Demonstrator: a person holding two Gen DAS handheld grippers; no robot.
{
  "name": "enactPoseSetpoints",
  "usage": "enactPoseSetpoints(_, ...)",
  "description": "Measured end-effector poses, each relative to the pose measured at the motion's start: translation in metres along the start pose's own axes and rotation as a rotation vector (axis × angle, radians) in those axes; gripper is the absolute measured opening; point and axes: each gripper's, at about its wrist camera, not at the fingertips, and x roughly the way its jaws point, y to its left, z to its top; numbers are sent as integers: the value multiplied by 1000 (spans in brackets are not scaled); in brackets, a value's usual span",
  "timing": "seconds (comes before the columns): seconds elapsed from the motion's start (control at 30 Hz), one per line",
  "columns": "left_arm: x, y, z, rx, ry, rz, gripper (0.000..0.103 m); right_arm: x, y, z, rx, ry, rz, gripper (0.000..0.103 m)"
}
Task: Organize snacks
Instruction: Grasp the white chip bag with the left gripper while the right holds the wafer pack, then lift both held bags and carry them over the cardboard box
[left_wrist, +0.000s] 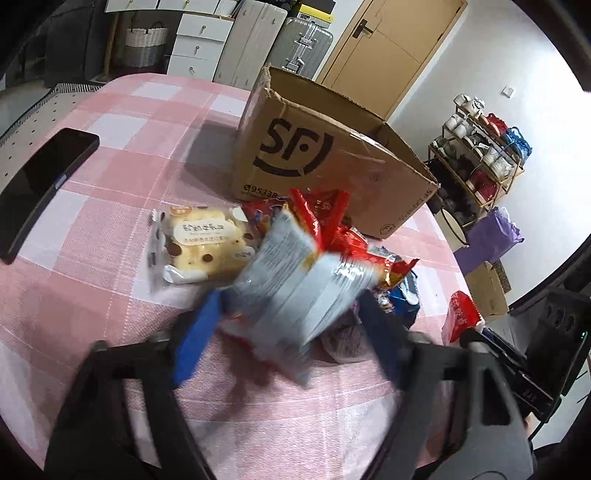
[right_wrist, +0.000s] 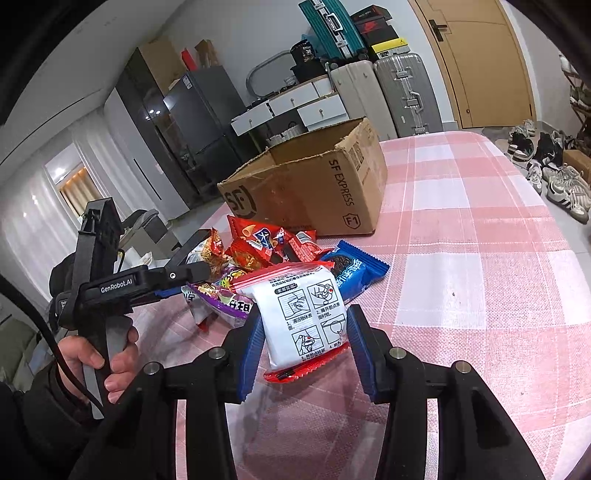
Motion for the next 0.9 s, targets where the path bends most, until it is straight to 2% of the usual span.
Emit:
enactPoseSetpoints(0.07,3,4,1,-3,12,-25,49,-1,0,-1,1,-2,1,45)
enactPoseSetpoints(0.23,7,3,-3,28,30,-14,36,-2,3,-1,1,-3,3,45)
enactPoseSetpoints(0.7,-12,7,-10,39,11,-6,32,-10,13,3,-14,-15,-8,45)
enactPoseSetpoints(0.9,-37,8,-14,40,-44,4,32,-16,23,8,-34,-26,-7,45)
